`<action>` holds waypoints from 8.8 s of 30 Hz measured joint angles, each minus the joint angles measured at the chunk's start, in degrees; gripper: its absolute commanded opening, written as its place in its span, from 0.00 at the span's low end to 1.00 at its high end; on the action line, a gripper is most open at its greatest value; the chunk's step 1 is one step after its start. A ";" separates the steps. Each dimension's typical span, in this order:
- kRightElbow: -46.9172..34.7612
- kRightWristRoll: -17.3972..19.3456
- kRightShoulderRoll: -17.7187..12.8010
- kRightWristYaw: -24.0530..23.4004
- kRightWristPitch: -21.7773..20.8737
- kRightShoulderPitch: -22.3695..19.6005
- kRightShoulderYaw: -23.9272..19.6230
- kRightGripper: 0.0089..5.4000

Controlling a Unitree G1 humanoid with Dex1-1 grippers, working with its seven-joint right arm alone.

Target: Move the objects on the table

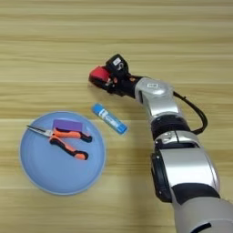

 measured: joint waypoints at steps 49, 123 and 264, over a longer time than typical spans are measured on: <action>-36.79 4.04 -1.27 35.13 2.31 22.84 22.87 0.45; 0.72 -0.49 -8.49 14.48 1.57 11.05 3.26 0.94; -31.53 -0.59 9.22 -39.97 -27.54 17.75 -15.20 0.99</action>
